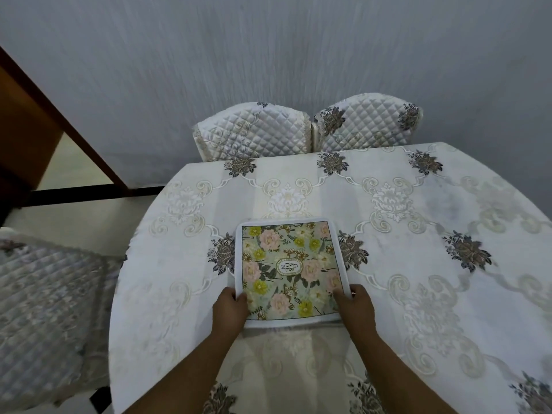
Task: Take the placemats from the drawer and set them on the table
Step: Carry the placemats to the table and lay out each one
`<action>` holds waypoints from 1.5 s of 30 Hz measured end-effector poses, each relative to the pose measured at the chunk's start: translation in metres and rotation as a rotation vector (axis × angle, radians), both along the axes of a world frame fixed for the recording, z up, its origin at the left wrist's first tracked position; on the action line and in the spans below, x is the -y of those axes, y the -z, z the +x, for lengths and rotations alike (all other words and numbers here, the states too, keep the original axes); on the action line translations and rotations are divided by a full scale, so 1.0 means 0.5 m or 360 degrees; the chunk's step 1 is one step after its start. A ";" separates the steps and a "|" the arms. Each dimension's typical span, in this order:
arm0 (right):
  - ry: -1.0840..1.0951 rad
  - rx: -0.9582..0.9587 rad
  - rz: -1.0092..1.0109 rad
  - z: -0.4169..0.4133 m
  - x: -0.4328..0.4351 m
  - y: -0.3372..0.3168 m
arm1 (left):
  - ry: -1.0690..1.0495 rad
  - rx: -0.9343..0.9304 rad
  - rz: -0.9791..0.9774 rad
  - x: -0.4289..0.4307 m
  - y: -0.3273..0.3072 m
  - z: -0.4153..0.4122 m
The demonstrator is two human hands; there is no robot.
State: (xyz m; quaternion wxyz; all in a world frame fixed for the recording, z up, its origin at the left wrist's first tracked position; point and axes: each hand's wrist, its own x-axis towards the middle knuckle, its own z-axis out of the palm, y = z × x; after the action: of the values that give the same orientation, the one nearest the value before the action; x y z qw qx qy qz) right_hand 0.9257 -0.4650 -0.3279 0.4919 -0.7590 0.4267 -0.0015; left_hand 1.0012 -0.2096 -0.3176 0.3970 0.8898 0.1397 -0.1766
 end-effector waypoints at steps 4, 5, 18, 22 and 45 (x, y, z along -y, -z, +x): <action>0.0669 0.0247 0.0918 -0.019 -0.021 -0.005 | -0.0303 -0.0294 -0.0352 0.009 -0.001 -0.002; 0.0792 0.0305 0.1075 -0.025 -0.030 -0.009 | -0.0416 -0.0374 -0.0500 0.012 -0.003 -0.007; 0.0640 0.0322 0.0966 -0.050 -0.103 -0.103 | -0.0701 -0.0806 -0.1480 0.051 -0.062 -0.096; 0.0420 0.0374 0.0909 -0.075 -0.054 -0.173 | -0.0726 -0.0811 -0.1545 0.021 -0.088 -0.033; 0.0154 0.0210 0.0262 -0.499 0.174 -0.316 | 0.0750 -0.0111 -0.0405 0.196 -0.241 -0.201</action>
State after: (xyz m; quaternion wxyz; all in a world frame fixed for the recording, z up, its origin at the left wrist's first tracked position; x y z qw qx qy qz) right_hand 0.6763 -0.5519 -0.1698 0.5790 -0.6927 0.4281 -0.0402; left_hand 0.9007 -0.3077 -0.1969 0.4485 0.8341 -0.0808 -0.3108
